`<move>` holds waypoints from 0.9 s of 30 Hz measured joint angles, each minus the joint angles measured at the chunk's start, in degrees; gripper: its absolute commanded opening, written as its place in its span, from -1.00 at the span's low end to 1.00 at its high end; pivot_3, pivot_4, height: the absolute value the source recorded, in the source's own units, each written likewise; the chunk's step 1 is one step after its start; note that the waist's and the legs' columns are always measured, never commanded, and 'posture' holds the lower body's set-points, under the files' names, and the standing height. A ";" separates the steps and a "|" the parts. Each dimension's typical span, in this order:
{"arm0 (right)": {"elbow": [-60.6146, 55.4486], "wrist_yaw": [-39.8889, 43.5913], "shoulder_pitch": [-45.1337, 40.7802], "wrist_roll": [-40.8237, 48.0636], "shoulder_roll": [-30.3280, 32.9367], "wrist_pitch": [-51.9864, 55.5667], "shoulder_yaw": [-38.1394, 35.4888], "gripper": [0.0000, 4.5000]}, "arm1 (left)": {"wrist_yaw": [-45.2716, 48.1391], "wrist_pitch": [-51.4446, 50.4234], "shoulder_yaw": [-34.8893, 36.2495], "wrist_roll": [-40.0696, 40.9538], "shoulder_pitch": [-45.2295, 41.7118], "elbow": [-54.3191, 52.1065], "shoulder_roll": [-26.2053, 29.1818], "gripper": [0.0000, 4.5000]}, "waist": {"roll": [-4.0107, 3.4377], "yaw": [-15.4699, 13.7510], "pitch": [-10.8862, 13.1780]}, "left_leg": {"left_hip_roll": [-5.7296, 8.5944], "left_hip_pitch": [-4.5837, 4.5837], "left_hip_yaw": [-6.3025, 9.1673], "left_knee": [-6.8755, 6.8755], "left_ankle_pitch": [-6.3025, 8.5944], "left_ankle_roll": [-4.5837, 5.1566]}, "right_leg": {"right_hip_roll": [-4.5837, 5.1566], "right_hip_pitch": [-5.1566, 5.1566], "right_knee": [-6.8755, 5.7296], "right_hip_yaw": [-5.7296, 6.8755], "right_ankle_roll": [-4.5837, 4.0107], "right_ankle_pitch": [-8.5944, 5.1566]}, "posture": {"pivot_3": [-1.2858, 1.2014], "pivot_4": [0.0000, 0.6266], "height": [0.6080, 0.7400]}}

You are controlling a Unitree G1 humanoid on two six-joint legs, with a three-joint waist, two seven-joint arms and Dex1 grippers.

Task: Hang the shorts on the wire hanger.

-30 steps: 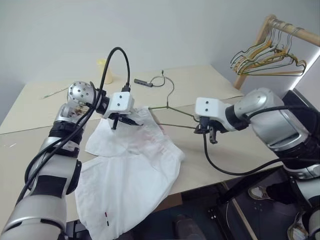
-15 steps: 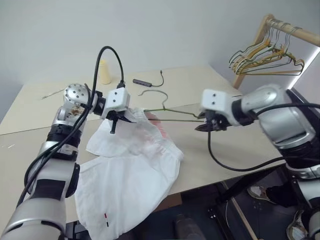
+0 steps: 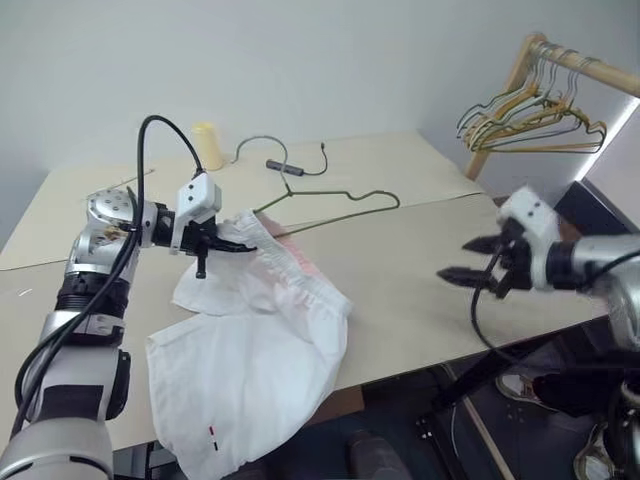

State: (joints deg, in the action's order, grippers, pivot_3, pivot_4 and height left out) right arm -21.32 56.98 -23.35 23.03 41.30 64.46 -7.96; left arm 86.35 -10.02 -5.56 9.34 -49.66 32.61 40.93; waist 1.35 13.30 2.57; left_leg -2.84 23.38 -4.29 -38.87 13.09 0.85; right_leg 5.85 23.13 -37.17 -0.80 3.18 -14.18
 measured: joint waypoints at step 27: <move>5.62 -24.74 -2.18 8.08 -25.55 16.32 8.13 -0.99 | -0.36 -1.31 -0.08 -0.12 -0.11 -0.93 0.26 -1.00 | 0.03 -1.43 -0.01 | 0.03 0.18 0.09 -0.01 0.02 0.03 | 0.01 0.09 0.06 0.03 0.01 0.04 | -0.13 -0.91 1.00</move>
State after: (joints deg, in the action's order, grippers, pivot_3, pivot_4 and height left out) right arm -15.70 32.24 -25.53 31.11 15.75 80.78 0.16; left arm 85.99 -11.33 -5.64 9.22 -49.77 31.68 41.18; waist 1.37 11.86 2.55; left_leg -2.81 23.57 -4.21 -38.89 13.11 0.88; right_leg 5.86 23.22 -37.11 -0.77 3.19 -14.14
